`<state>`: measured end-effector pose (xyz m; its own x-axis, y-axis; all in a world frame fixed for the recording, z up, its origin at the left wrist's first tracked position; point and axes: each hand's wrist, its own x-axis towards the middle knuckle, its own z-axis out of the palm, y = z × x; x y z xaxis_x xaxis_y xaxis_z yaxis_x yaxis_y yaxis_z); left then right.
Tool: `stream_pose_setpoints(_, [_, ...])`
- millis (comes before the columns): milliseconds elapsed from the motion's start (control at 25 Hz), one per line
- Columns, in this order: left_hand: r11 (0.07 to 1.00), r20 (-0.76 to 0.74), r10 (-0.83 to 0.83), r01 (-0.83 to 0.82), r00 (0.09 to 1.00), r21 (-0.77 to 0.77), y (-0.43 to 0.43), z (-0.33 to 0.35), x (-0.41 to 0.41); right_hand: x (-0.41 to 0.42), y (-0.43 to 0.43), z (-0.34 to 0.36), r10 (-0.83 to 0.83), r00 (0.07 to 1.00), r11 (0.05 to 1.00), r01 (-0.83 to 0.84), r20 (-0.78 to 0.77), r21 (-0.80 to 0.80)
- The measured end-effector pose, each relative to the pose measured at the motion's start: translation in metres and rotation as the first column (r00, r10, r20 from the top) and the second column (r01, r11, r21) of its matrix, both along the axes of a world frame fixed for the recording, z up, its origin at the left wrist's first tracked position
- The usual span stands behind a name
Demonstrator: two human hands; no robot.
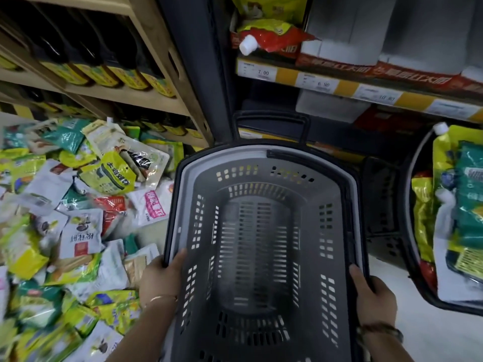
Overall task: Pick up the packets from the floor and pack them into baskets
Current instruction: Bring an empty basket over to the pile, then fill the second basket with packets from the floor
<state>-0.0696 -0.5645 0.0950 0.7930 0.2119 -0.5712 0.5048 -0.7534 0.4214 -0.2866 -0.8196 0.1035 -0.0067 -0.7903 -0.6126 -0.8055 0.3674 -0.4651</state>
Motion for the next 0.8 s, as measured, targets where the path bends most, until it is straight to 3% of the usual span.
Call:
stream_pose_setpoints(400, [1.000,0.045,-0.023,0.023,0.999,0.000,-0.055,-0.030,0.056,0.037,-0.042,-0.029,-0.027,0.997,0.995,0.034,0.070,-0.098])
stream_pose_setpoints(800, [0.994,-0.009,-0.099,0.099,0.995,-0.037,-0.056,-0.031,0.070,0.046,-0.040,-0.027,0.020,0.997,0.996,-0.026,-0.069,-0.086])
